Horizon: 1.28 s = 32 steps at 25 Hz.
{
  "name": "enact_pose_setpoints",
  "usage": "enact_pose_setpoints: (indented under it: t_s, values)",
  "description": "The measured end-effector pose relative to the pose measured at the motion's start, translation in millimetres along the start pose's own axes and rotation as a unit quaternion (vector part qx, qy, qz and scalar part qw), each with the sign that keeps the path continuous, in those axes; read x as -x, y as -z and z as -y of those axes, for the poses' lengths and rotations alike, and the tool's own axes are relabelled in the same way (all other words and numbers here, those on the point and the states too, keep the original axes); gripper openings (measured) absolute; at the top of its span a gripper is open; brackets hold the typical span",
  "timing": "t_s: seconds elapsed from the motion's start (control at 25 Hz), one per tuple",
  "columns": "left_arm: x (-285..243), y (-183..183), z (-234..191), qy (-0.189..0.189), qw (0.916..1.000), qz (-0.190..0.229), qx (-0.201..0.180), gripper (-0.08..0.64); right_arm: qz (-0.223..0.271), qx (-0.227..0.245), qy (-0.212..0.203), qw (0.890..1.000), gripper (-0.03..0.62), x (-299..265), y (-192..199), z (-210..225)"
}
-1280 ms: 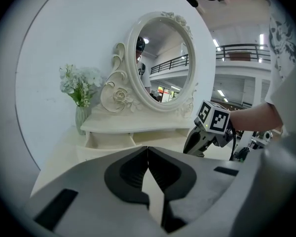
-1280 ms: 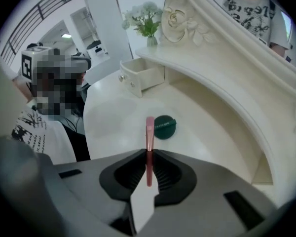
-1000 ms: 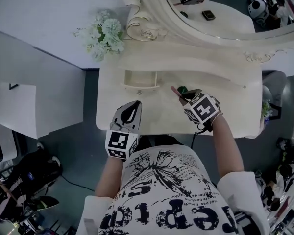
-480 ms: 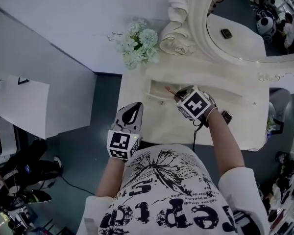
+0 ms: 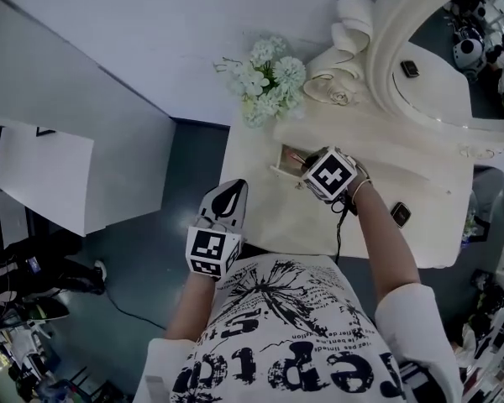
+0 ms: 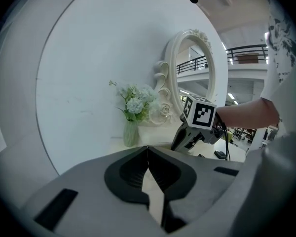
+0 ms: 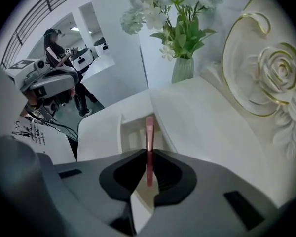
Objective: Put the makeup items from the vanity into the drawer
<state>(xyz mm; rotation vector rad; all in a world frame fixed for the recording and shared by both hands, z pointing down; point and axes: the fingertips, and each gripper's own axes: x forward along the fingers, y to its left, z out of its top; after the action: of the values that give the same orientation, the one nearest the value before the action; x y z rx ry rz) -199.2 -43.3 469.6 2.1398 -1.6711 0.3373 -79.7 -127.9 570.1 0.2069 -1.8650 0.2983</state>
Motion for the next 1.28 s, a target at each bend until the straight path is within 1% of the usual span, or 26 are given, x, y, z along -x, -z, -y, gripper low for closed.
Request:
enact_pose_setpoints:
  t_s: [0.12,0.28,0.44,0.56,0.72,0.84,0.92,1.04,1.2,1.28]
  values:
    - [1,2,-9,-0.006,1.0,-0.002,0.005,0.02,-0.006,0.002,-0.009,1.0,0.055,-6,-2,-5]
    - [1,4,-13,-0.006,1.0,-0.003,0.006,0.02,0.003,0.006,0.006,1.0,0.057,-9,-7,-6]
    - [-1,4,-7,0.002,1.0,-0.004,0.003,0.02,0.019,-0.017,0.018,1.0,0.064,-4,-5,-4]
    - [-1,3,-1,0.004,1.0,-0.003,0.001,0.021,0.03,-0.032,0.016,0.999,0.064,2,0,-5]
    - [-3,-1,10,0.011,0.9999,0.001,-0.005,0.02,0.066,-0.043,0.012,0.997,0.064,21,2,-10]
    - [-6,-7,24,0.022,0.9997,0.004,-0.014,0.02,0.109,-0.066,0.03,0.991,0.064,43,10,-9]
    - [-9,-11,38,0.031,0.9993,0.006,-0.02,0.02,0.131,-0.089,0.046,0.986,0.064,59,24,-4]
    - [-16,-15,61,0.049,0.9983,0.008,-0.029,0.02,0.151,-0.133,0.072,0.977,0.064,78,58,8]
    - [-32,-19,96,0.083,0.9955,0.005,-0.044,0.02,0.158,-0.215,0.125,0.956,0.069,98,127,33]
    - [-41,-20,115,0.101,0.9936,0.002,-0.052,0.02,0.149,-0.245,0.14,0.948,0.093,105,165,39]
